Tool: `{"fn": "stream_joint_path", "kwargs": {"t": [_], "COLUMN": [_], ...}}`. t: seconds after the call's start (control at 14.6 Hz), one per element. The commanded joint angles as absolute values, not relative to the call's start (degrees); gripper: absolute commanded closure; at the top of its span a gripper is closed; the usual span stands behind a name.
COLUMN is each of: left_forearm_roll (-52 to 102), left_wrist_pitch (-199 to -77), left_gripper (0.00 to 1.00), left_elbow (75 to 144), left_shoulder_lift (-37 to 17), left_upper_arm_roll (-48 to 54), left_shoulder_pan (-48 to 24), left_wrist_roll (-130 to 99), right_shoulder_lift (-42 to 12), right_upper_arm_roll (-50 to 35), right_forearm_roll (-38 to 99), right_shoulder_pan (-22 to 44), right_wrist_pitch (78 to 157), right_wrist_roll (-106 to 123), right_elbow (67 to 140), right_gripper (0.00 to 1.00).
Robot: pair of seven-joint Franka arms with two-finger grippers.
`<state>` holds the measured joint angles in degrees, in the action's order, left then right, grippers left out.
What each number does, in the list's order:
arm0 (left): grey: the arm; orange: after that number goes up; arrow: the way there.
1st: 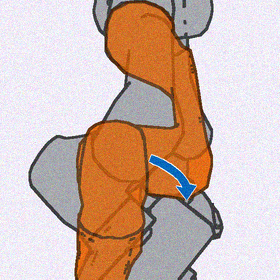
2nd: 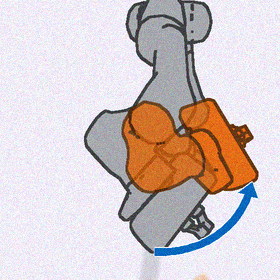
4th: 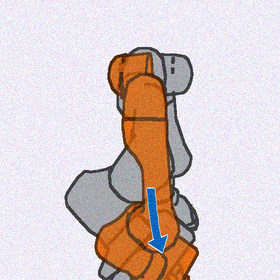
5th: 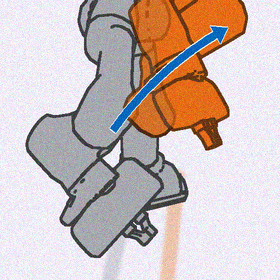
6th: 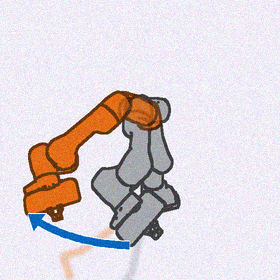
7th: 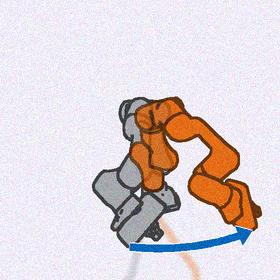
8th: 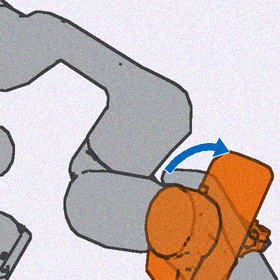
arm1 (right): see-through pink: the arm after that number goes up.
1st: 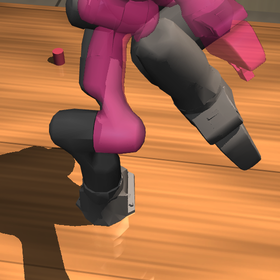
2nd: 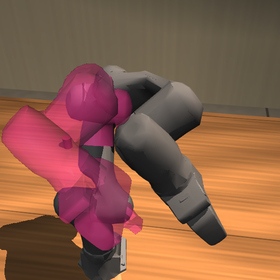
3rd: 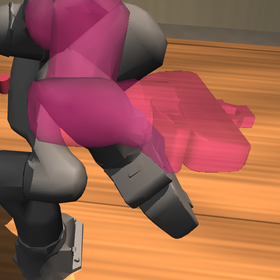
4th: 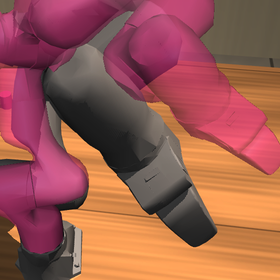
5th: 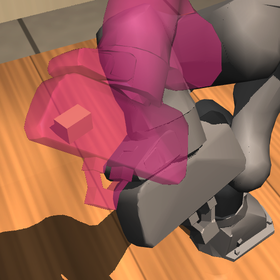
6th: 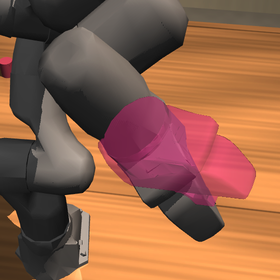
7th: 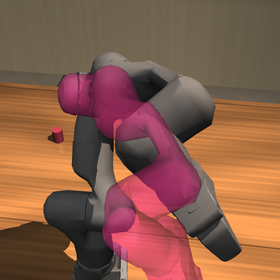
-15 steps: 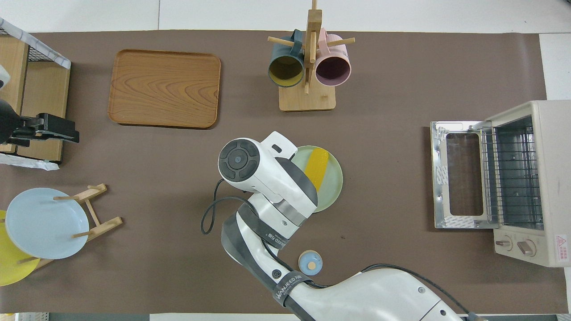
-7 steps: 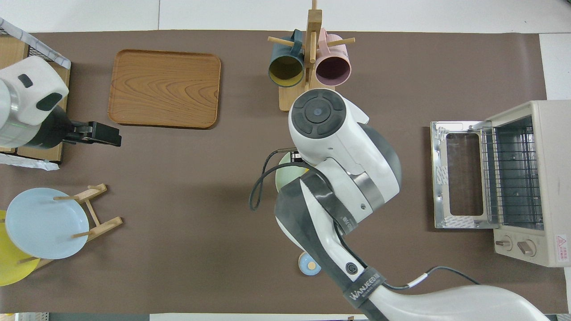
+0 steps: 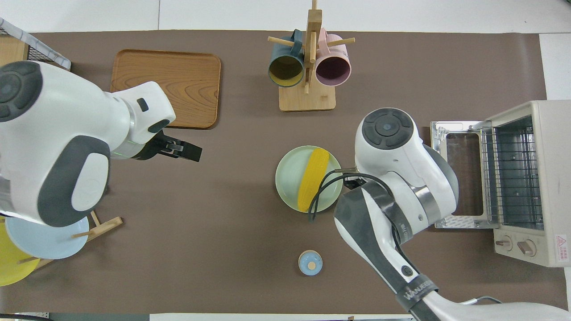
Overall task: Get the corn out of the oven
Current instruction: 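Set the plate down with the right gripper while the left gripper reaches in, then grasp the yellow corn with the left gripper while the right gripper withdraws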
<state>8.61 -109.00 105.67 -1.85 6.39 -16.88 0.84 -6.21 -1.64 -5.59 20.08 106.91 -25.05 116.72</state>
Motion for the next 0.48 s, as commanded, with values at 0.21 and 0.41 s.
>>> {"fn": "stream_joint_path", "kwargs": {"t": [0.21,0.41], "left_forearm_roll": [9.7,12.6], "left_wrist_pitch": [-120.0,-125.1], "left_gripper": [0.0,0.0], "left_elbow": [106.0,105.2], "left_shoulder_lift": [-10.5,-16.0], "left_upper_arm_roll": [5.4,5.4], "left_shoulder_pan": [-31.1,-35.8], "left_wrist_roll": [-4.8,-6.6], "right_shoulder_lift": [0.6,0.5], "right_upper_arm_roll": [-2.1,-2.0], "right_forearm_roll": [-4.7,-6.3], "right_shoulder_pan": [12.6,11.4], "right_wrist_pitch": [128.1,130.2], "right_wrist_roll": [-19.5,-18.9], "right_elbow": [136.9,138.5], "right_gripper": [0.91,1.0]}}
